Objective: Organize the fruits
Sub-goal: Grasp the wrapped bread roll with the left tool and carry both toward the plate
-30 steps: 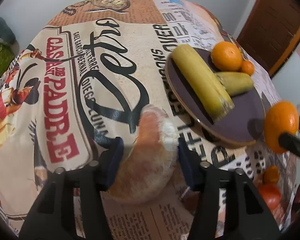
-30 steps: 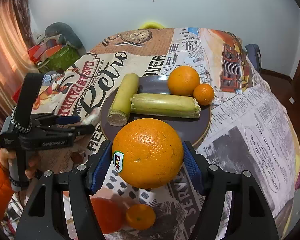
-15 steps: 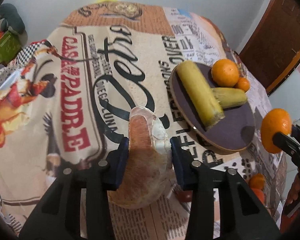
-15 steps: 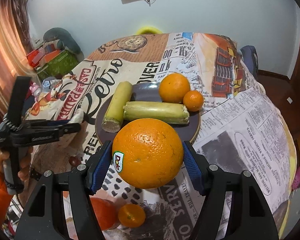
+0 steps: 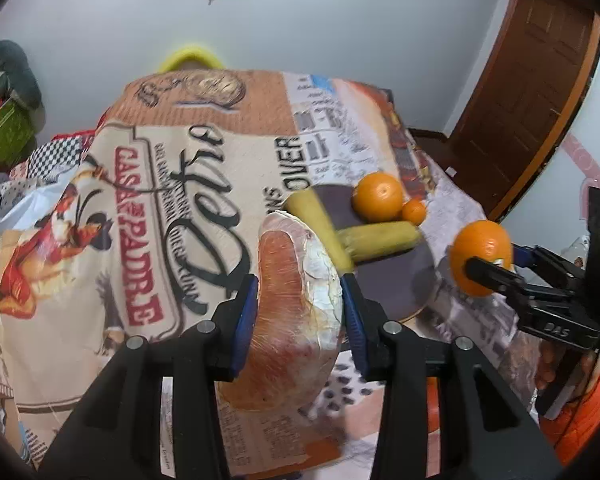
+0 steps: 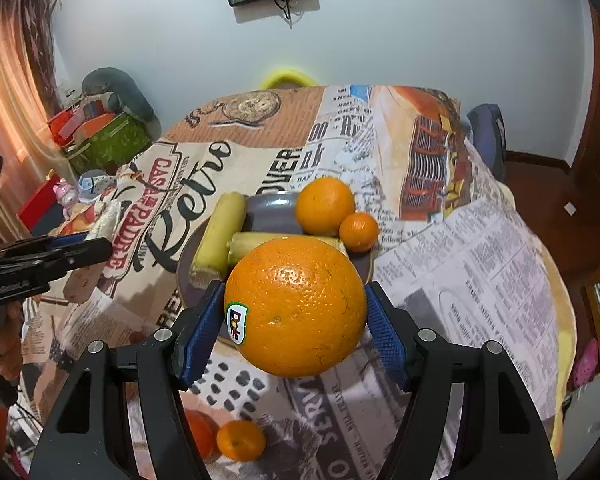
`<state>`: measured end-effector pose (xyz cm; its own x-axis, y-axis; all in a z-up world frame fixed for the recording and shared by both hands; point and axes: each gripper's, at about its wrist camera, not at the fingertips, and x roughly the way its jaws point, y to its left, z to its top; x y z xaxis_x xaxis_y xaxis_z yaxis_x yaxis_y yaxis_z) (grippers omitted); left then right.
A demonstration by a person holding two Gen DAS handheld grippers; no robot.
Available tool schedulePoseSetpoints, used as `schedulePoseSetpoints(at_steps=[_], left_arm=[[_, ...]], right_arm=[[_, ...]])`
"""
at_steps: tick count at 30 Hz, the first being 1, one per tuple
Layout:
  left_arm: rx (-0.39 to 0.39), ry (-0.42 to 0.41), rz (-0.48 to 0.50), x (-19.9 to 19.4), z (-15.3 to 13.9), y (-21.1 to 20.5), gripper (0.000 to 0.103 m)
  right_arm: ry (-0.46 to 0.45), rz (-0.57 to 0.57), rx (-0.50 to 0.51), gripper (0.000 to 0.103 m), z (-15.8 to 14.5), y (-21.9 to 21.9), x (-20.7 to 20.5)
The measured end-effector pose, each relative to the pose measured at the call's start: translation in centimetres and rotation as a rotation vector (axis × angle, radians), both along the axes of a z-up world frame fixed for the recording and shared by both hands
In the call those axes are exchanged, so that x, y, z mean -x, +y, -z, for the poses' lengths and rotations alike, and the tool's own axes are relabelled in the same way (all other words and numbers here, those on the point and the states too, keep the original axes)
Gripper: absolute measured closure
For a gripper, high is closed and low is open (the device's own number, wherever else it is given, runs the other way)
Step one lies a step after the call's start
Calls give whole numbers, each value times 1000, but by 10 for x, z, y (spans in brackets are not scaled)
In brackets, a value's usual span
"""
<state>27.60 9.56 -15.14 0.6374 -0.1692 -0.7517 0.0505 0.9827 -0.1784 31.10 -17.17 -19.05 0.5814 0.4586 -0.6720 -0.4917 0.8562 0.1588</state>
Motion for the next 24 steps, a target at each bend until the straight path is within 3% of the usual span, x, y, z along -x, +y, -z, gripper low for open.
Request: schedulePoseSetpoints(at_steps=[9,17,24], left_arm=[[38,-28,35,-23,-5,-24,62],[74,6,53,-49,13,-43,62],[57,29,73,-70,25,-58,63]], right_arm=[[-29,-20,0,37,-3,7,-15],[26,-38,19,37,25,11,-28],[55,-46,15,37,38,13,-35]])
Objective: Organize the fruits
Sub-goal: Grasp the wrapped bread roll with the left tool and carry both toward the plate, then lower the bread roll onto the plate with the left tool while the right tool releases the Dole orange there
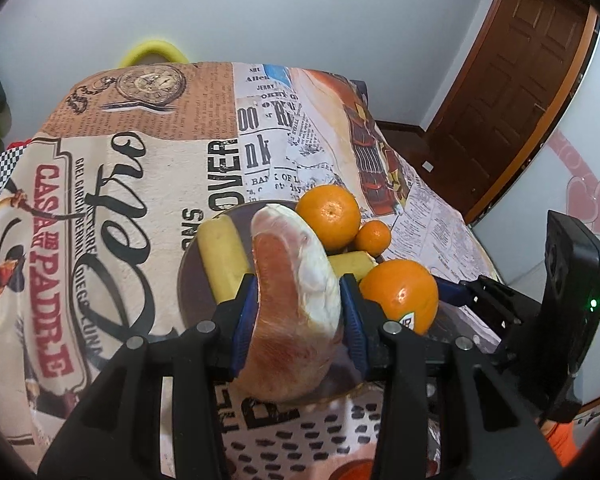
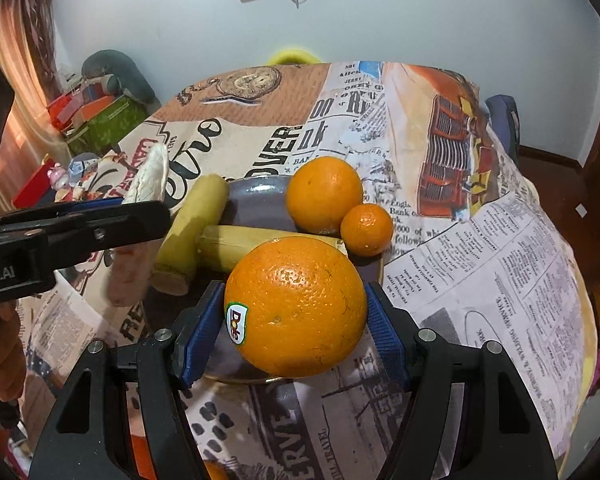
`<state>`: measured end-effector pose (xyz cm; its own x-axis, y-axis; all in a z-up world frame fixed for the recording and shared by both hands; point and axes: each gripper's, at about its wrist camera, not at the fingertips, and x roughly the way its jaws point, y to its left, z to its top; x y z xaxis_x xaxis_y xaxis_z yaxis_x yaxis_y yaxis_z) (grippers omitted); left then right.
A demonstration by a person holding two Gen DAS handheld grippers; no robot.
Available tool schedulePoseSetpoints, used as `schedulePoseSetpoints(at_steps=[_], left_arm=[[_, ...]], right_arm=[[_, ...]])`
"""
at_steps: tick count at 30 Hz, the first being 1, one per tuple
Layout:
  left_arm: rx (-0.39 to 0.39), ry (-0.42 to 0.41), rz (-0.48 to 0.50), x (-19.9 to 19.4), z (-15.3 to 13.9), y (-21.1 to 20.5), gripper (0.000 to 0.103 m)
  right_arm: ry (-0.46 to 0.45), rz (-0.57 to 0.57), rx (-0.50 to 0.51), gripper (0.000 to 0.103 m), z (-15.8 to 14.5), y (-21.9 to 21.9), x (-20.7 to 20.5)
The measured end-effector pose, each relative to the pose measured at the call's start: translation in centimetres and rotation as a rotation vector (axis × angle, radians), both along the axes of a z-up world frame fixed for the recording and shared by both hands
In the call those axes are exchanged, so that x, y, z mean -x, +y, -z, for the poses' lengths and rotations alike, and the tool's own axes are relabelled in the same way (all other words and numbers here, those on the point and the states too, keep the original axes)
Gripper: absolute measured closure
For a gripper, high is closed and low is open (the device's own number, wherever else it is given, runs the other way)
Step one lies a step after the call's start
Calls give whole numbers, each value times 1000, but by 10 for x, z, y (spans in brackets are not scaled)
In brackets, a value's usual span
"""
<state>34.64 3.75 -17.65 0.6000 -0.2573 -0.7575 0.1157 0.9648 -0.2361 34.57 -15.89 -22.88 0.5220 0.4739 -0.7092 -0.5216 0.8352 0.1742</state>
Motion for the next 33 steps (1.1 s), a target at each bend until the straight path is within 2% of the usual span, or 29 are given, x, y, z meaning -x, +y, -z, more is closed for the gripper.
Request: schedulePoseSetpoints(at_steps=[7,12,17,24,33], left_arm=[[-18,19,22,-11,10,-11,63],[3,49,19,-15,17,-9,63],[-22,31,11,-9,11,-9,63],[-54,12,-7,12,-2,0,63],[-102,-30,-19,59,-31,7,63]], right_arm=[[14,-6,-11,36,7,2,-6],[16,-19,-5,35,7,3,-5],[12,-20,-8,35,4,2,-2],[4,4,-10,35,-6,-7,9],[-56,24,5,35,-37,-23,40]])
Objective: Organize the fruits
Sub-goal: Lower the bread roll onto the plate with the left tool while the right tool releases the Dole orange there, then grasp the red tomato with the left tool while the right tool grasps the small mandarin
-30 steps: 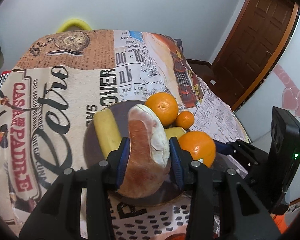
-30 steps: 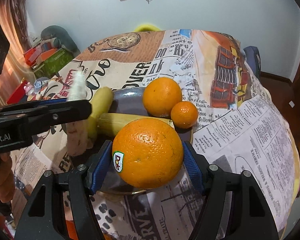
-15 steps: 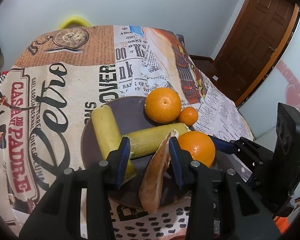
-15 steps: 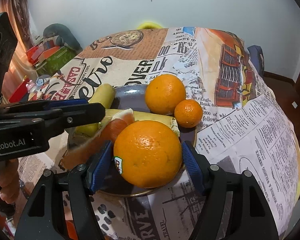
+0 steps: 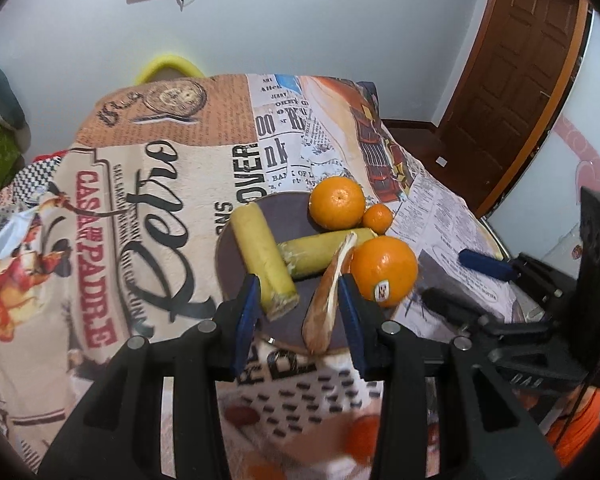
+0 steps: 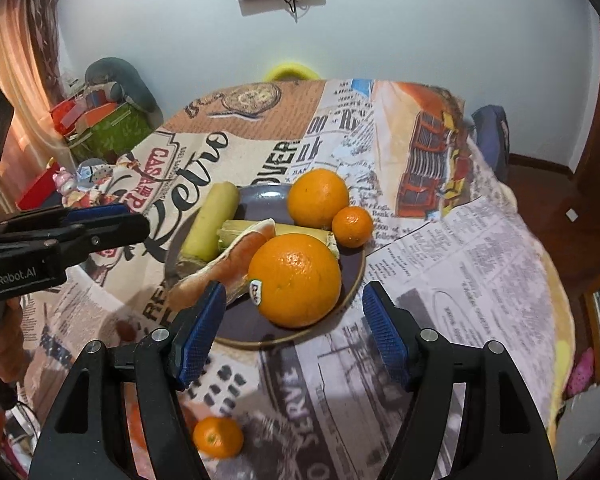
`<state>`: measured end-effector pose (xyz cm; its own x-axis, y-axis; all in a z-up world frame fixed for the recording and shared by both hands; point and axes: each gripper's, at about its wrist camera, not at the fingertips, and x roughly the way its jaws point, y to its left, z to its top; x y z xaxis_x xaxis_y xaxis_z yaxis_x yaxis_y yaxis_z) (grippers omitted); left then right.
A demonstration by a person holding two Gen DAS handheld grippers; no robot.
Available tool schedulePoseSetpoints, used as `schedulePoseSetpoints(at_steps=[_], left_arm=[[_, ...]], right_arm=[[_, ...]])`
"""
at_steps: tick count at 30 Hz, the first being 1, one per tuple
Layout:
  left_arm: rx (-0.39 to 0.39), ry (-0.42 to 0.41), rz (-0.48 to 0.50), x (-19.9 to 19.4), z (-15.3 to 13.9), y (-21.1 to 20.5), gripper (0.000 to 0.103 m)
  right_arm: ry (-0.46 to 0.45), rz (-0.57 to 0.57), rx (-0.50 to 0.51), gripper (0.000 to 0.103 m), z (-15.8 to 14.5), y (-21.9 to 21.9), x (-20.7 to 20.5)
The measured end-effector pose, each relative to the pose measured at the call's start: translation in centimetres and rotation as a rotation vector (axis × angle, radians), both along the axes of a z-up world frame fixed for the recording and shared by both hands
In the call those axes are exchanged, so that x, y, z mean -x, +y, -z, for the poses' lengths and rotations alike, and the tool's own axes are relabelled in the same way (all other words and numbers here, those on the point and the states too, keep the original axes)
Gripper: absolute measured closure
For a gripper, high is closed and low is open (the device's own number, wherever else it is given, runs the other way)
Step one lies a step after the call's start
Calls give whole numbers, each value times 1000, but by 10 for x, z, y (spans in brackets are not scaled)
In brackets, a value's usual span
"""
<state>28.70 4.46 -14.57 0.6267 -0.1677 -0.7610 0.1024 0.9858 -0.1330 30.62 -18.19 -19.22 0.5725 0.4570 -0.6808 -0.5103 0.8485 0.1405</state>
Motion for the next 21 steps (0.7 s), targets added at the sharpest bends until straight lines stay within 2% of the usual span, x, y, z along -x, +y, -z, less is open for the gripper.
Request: schedulePoseSetpoints(at_steps=[7,14,21], left_arm=[[1,4,-11,39,-6,-1,51],[10,74,4,70,20,-21,44],[-21,167,58,80,54,-51,44]], right_arm=[[-60,6,10,35,-24,-11,31],[-71,-3,23,35,-28,-14,58],[-51,-6,27,35,-17,-21,73]])
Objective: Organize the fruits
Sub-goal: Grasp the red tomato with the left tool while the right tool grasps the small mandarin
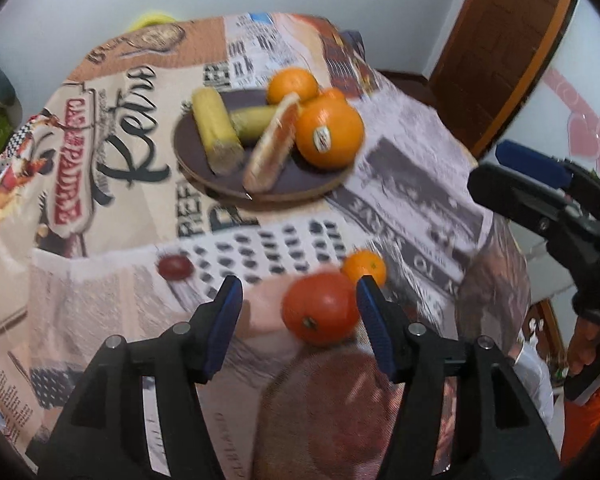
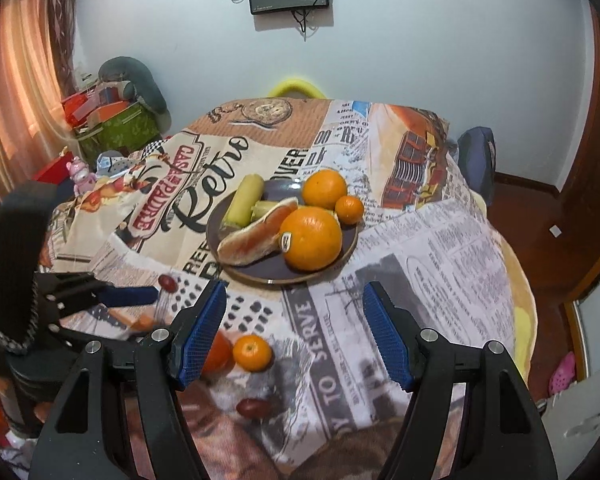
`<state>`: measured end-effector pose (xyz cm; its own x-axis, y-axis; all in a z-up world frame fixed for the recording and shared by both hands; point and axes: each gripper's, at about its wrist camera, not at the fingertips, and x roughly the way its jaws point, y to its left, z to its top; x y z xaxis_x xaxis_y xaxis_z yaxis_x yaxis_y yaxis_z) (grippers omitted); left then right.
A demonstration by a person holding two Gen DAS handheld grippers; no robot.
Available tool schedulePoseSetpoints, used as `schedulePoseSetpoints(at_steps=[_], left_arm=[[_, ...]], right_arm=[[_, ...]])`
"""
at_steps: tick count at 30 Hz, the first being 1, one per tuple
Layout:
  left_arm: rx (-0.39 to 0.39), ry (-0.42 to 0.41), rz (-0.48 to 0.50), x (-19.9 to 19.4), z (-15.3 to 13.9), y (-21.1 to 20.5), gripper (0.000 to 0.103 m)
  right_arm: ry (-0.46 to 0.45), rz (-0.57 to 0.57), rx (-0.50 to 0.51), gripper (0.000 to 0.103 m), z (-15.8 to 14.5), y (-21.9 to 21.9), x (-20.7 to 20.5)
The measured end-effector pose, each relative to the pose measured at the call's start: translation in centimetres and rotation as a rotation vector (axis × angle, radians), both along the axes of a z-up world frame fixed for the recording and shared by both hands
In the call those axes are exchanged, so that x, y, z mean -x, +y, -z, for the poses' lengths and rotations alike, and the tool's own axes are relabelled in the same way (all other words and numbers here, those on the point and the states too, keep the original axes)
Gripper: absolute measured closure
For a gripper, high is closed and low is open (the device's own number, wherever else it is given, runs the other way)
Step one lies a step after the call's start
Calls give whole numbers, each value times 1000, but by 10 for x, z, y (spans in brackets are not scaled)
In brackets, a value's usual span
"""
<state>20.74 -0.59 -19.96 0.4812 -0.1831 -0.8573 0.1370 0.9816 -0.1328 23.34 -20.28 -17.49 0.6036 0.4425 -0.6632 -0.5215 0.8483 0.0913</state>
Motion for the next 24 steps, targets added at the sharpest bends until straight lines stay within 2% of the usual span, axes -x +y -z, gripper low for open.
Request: schedulePoseSetpoints(at_steps=[8,10,14,19,22,24], left_arm=[[13,50,8,-1,25,-14,44],[14,49,10,-2,28,-14,52],[33,37,18,0,26,-9,54],[15,9,-31,6,19,13,54],[10,0,-55,11,14,28,54],[13,1,-70,13,14,35,54]], right_arm=[[74,-10,-8,35,20,-7,1],[83,-15,-12,36,23,-6,0],[107,-42,-10,43,31,1,1],[148,-77,2,50,46,15,-1],[198,-101,-6,50,60,23,-7],[237,-107,1,56,71,29,-12]])
